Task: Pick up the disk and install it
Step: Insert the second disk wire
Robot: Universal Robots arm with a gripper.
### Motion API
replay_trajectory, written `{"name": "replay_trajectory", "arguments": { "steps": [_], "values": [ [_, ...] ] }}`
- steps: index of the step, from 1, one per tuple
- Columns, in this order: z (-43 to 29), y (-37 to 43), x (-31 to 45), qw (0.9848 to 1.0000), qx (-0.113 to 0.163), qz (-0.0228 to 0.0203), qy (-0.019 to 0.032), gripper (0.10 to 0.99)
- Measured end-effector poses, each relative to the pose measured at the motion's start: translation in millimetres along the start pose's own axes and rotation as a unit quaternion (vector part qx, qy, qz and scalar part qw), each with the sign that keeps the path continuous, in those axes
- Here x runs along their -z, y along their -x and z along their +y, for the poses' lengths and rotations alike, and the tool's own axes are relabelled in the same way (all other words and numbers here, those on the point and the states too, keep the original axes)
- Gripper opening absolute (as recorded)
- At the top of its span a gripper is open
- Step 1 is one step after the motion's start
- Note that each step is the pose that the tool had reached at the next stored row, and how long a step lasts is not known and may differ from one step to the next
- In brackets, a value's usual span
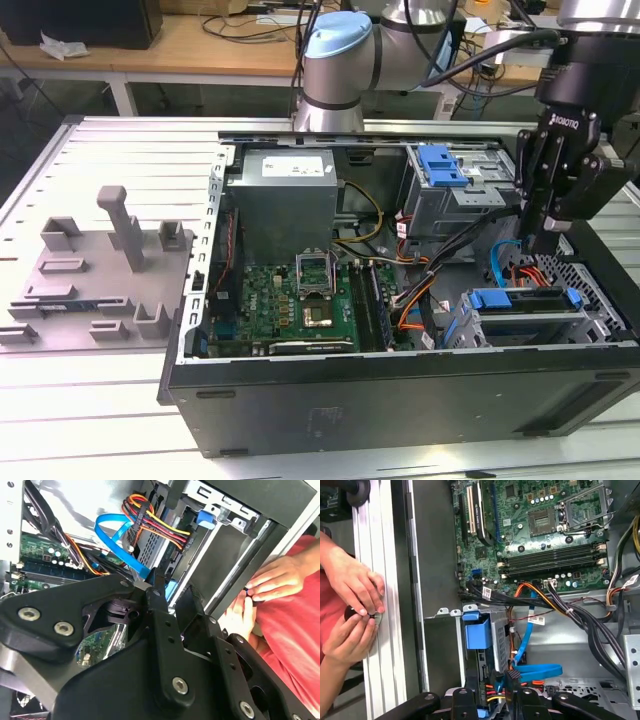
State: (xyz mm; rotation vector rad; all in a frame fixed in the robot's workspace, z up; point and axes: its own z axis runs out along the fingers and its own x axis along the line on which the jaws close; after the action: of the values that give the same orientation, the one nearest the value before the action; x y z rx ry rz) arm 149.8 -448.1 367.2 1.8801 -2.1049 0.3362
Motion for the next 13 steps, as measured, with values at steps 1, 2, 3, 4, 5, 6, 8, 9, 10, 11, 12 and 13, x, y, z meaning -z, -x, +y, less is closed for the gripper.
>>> {"name": "replay_trajectory", "arguments": {
  "steps": [1, 2, 3, 4, 5, 6, 8, 9, 10, 11, 12, 13],
  "values": [
    [0.0, 0.8, -0.2, 1.0, -0.001, 0.0009, 0.0003, 0.365],
    [0.1, 1.3, -0.2, 1.0, -0.002, 0.0013, 0.0004, 0.365],
    [0.2, 2.0, -0.2, 1.0, -0.002, 0.0015, 0.0006, 0.365],
    [0.3, 2.7, 0.0, 1.0, -0.002, 0.0018, 0.0006, 0.349],
    [0.3, 3.5, 0.1, 1.0, -0.002, 0.002, 0.0007, 0.282],
    [0.4, 4.3, 0.0, 1.0, -0.003, 0.0021, 0.0008, 0.282],
    [0.5, 5.2, -0.2, 1.0, -0.003, 0.0021, 0.0009, 0.212],
    [0.5, 5.4, -0.3, 1.0, -0.003, 0.0021, 0.0009, 0.212],
    [0.6, 6.0, -0.6, 1.0, -0.003, 0.0021, 0.0009, 0.212],
    [0.6, 6.8, -1.0, 1.0, -0.003, 0.0022, 0.0009, 0.212],
    [0.6, 7.0, -1.1, 1.0, -0.003, 0.0022, 0.0009, 0.212],
    [0.6, 7.1, -1.1, 1.0, -0.003, 0.0022, 0.0009, 0.212]
  ]
}}
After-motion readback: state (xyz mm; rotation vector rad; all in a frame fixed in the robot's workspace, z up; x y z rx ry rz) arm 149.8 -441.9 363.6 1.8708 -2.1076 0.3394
